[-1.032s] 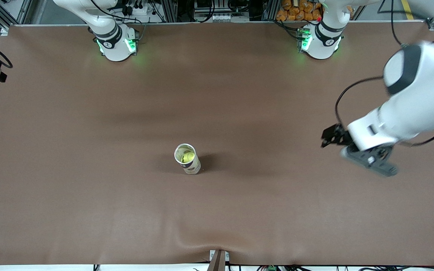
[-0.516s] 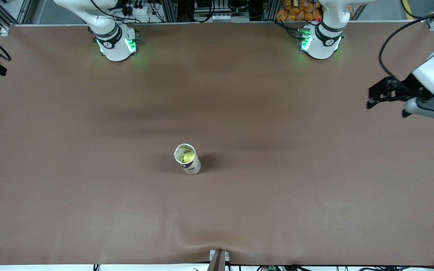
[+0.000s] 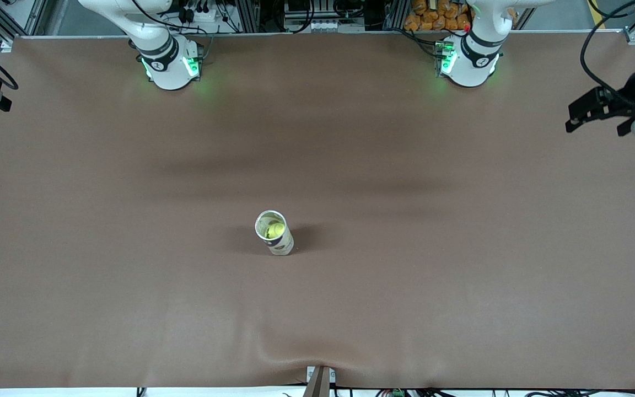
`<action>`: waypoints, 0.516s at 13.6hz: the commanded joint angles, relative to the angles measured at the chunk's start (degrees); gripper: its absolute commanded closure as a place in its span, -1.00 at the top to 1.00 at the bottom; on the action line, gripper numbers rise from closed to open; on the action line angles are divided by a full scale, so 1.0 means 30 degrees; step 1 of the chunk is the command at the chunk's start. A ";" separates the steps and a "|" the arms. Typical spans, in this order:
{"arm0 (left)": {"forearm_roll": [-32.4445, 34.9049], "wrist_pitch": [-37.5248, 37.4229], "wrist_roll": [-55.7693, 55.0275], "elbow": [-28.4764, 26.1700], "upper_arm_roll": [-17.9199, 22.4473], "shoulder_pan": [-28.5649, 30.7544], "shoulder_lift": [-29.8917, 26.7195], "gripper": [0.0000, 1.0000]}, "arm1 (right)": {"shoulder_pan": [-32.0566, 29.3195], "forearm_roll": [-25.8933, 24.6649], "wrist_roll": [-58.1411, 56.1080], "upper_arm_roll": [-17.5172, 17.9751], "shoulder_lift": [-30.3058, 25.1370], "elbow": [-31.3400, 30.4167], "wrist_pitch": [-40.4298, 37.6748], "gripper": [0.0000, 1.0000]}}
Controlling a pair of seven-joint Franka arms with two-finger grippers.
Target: Insert tennis ball vertically with right arm
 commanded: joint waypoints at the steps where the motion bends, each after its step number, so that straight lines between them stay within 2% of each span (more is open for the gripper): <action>1: 0.0707 0.1385 -0.1717 -0.2711 0.0589 -0.0994 -0.2163 1.00 | -0.0320 0.0143 -0.0244 0.0142 -0.0478 -0.0489 0.0196 1.00; 7: 0.1148 0.1710 -0.3772 -0.3096 0.0826 -0.1847 -0.2400 1.00 | -0.0407 0.0172 -0.0216 0.0113 -0.0419 -0.0431 0.0225 1.00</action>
